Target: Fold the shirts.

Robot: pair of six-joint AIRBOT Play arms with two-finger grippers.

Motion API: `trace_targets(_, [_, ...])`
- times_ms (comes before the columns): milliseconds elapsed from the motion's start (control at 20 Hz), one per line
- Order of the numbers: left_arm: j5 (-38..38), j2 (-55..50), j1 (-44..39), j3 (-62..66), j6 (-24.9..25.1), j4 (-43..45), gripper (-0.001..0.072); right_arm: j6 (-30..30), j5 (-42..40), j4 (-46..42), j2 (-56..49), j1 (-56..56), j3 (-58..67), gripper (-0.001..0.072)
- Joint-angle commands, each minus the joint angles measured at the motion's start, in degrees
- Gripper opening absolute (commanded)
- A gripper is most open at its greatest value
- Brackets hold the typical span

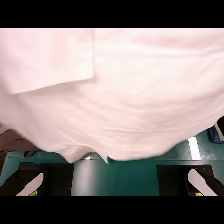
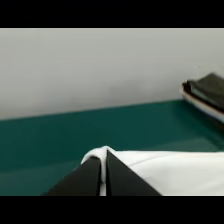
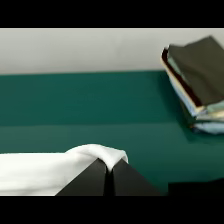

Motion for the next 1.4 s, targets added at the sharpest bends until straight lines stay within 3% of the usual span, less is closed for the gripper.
trace_targets(0, [-2.7,-7.4,0.1,-11.5,-0.3,0.7,0.0025,0.7,2.8,-0.1,-7.4,2.2,-8.0,0.0014])
trace_targets(200, [-0.7,-20.8,0.1,-21.6,-0.2,0.2,0.0025,0.7,2.3,-0.1,-19.4,6.4,-18.6,0.0014])
trace_targets(350, [5.8,-31.8,0.1,-22.8,0.3,0.2,0.0025,0.6,-3.0,0.0,-29.6,8.7,-22.7,0.0014])
trace_targets(600, [19.0,-38.9,0.1,-22.8,0.2,0.3,0.0026,0.6,-8.8,0.5,-42.9,10.4,-13.4,0.0014])
trace_targets(750, [14.0,-38.6,0.1,-21.7,1.1,0.5,0.0026,-0.8,-8.1,0.2,-43.3,10.8,-9.5,0.0014])
trace_targets(950, [-2.0,-38.2,0.1,-23.6,2.8,1.2,0.0025,-1.8,-5.2,-5.7,-37.5,10.8,-15.5,0.0014])
trace_targets(1200, [0.7,-38.2,0.1,-31.9,1.6,1.4,0.0028,-1.9,-9.1,-5.8,-32.1,10.8,-31.2,0.0016])
trace_targets(1250, [1.2,-38.2,0.1,-32.8,1.1,1.4,0.021,-1.9,-10.1,-5.4,-31.8,10.8,-33.5,0.0017])
trace_targets(1300, [1.3,-38.2,0.1,-33.2,0.4,1.4,0.0557,-1.9,-10.4,-5.4,-31.4,10.9,-35.1,0.006])
trace_targets(1350, [0.9,-38.2,0.1,-33.2,-0.5,1.4,0.0611,-1.9,-10.0,-5.4,-31.4,10.9,-35.8,0.031])
